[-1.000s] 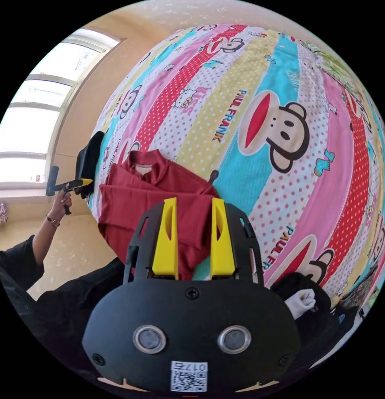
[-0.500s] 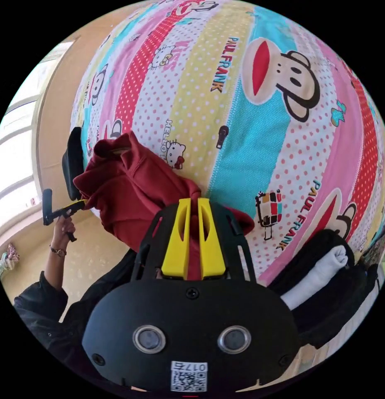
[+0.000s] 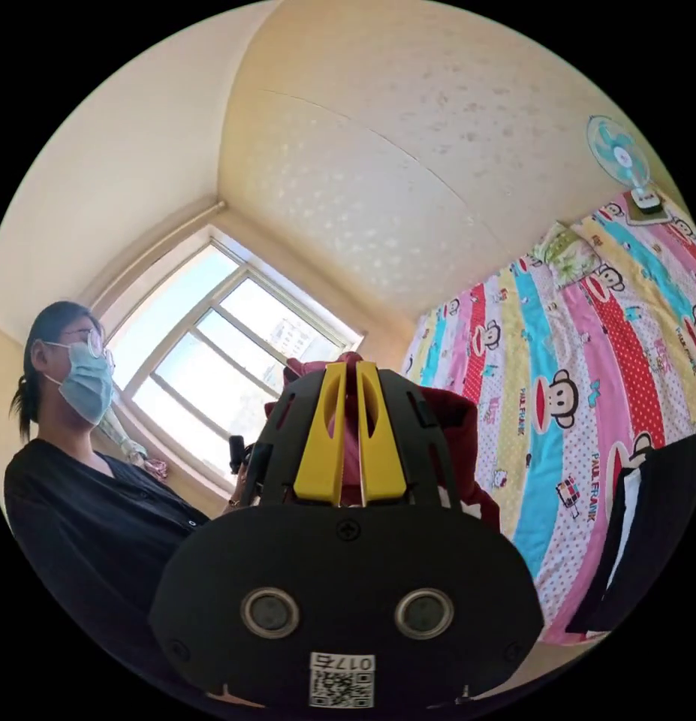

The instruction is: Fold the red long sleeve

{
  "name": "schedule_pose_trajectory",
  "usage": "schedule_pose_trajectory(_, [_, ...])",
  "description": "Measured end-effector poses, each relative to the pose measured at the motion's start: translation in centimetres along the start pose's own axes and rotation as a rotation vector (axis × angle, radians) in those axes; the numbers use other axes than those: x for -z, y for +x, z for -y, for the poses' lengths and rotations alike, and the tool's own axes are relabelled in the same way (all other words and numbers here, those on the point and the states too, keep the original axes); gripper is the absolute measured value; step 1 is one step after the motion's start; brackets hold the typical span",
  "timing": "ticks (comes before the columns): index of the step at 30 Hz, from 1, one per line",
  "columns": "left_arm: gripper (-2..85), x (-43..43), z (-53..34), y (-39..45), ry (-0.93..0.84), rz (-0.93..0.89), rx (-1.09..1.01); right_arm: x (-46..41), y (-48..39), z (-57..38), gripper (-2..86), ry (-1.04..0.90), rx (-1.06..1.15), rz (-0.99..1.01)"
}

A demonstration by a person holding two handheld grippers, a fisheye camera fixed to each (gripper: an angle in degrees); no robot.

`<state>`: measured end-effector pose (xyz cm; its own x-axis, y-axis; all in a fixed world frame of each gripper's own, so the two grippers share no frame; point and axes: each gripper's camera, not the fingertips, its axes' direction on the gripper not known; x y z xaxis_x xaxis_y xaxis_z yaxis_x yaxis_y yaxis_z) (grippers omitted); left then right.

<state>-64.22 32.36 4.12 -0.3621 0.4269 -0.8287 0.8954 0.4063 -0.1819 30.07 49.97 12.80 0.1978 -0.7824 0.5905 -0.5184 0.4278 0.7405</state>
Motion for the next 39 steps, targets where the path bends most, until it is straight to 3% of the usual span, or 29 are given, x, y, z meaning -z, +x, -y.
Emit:
schedule_pose_trajectory(2, [0.9,3.1,1.6,3.6,0.076,-0.108,-0.230,2.5,-2.6,0.1,2.5,0.120,0.105,0.100])
schedule_pose_trajectory(4, [0.8,5.1,1.8,4.9,0.135,-0.127,-0.305,5.0,-4.1,0.3,2.6,0.211,0.143,0.179])
schedule_pose_trajectory(8, [0.5,5.8,1.9,5.8,0.164,-0.083,-0.282,5.0,-7.7,0.8,2.6,0.173,0.225,0.059])
schedule_pose_trajectory(10, [0.5,5.7,1.8,6.9,0.188,-0.053,-0.287,5.0,-10.8,0.5,2.6,0.184,0.296,0.092])
schedule_pose_trajectory(20, [0.3,12.6,-2.5,14.3,0.565,0.045,-0.358,8.9,-19.7,-3.9,2.6,0.428,0.453,0.156])
schedule_pose_trajectory(28, [0.5,14.0,-3.3,18.7,0.747,0.213,-0.407,7.6,-22.4,-4.4,2.5,0.517,0.456,-0.014])
schedule_pose_trajectory(33, [0.9,9.6,2.9,10.7,0.591,0.290,-0.188,-0.6,-15.7,0.8,2.5,0.317,0.396,-0.336])
schedule_pose_trajectory(35, [1.5,5.2,6.6,2.5,0.479,0.353,-0.075,-5.6,-10.3,3.1,2.6,0.183,0.373,-0.448])
schedule_pose_trajectory(39, [4.3,-3.4,11.2,-14.1,0.227,0.500,0.188,-19.5,8.6,6.3,3.1,-0.170,0.208,-0.595])
